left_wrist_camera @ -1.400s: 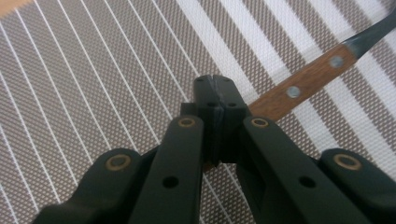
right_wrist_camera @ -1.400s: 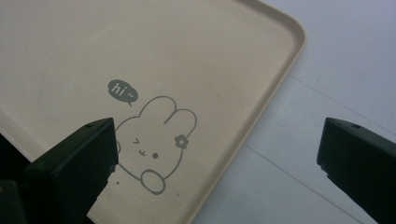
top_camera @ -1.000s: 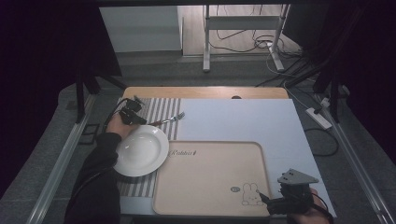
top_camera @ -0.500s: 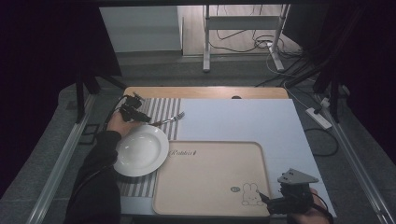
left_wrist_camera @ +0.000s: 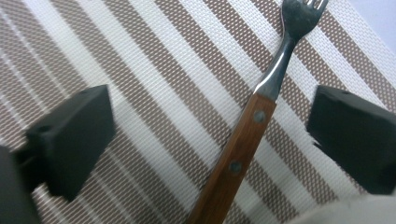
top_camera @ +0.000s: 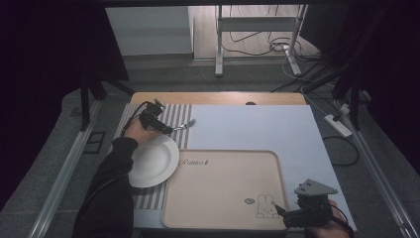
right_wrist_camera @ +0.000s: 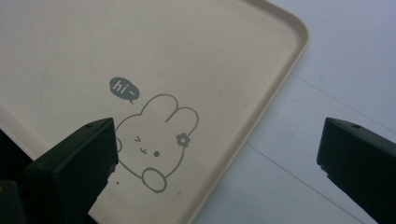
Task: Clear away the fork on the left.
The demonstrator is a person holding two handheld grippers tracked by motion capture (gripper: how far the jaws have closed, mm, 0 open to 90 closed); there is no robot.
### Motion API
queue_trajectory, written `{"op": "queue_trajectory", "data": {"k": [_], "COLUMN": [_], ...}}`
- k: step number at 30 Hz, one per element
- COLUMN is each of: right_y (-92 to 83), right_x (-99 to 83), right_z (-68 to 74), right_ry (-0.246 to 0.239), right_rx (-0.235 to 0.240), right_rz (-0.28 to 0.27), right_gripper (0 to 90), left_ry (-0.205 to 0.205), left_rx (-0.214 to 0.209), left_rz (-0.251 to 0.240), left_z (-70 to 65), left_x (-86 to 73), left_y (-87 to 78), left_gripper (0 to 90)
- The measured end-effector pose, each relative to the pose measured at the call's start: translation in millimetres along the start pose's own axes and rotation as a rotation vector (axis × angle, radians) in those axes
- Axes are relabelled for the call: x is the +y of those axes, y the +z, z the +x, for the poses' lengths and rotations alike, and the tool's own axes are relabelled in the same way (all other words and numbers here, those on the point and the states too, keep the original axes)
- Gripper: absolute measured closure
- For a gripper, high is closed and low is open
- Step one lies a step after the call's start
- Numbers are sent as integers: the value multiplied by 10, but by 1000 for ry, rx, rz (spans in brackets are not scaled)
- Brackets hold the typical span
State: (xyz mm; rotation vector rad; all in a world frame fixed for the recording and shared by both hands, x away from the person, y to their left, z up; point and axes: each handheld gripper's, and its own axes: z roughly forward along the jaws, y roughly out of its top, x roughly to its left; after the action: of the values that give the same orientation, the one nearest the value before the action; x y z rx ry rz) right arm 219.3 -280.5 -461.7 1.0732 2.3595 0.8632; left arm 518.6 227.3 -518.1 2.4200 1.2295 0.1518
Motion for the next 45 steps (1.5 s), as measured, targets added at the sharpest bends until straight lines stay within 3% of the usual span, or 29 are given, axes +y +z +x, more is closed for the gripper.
{"op": "queue_trajectory", "data": {"k": [4,7,8,9,12,13,14,15,16,18,20,22,25,29,37,45], "right_y": [0,0,0,0,1,2,1,1,4,5,5,4,5,10,9,2], "right_x": [-1,-1,-2,-2,-1,-1,-1,-1,-1,-1,-1,0,1,1,2,0], "right_z": [0,0,0,0,0,2,1,1,1,1,2,-1,-1,-2,-6,-4], "right_ry": [-2,-2,-2,-2,-4,-4,-4,-4,-3,-2,-2,-3,-1,1,3,5], "right_rx": [1,2,2,2,2,-2,-1,-1,-2,-2,-4,0,0,-1,2,0], "right_rz": [0,0,0,0,1,1,3,3,3,3,4,6,9,7,9,4], "right_gripper": [0,0,0,0,0,0,0,0,0,0,0,0,0,0,0,0], "left_ry": [23,52,58,63,101,128,128,141,162,170,173,157,169,153,143,121], "left_rx": [11,36,35,32,16,2,2,-5,-9,-25,-79,-76,-65,-38,4,14], "left_rz": [38,46,40,36,24,14,14,13,12,15,26,34,23,17,-1,-13], "left_z": [-12,-29,-25,-25,-34,-40,-40,-44,-50,-44,-18,-5,22,116,303,332], "left_x": [30,23,21,20,13,9,9,7,3,2,7,12,-2,-17,-50,-92], "left_y": [66,73,53,41,11,-9,-9,-12,-18,-22,-31,-33,-37,-72,-254,-453], "left_gripper": [15,94,186,186,324,492,570,570,675,688,730,780,782,782,782,782]}}
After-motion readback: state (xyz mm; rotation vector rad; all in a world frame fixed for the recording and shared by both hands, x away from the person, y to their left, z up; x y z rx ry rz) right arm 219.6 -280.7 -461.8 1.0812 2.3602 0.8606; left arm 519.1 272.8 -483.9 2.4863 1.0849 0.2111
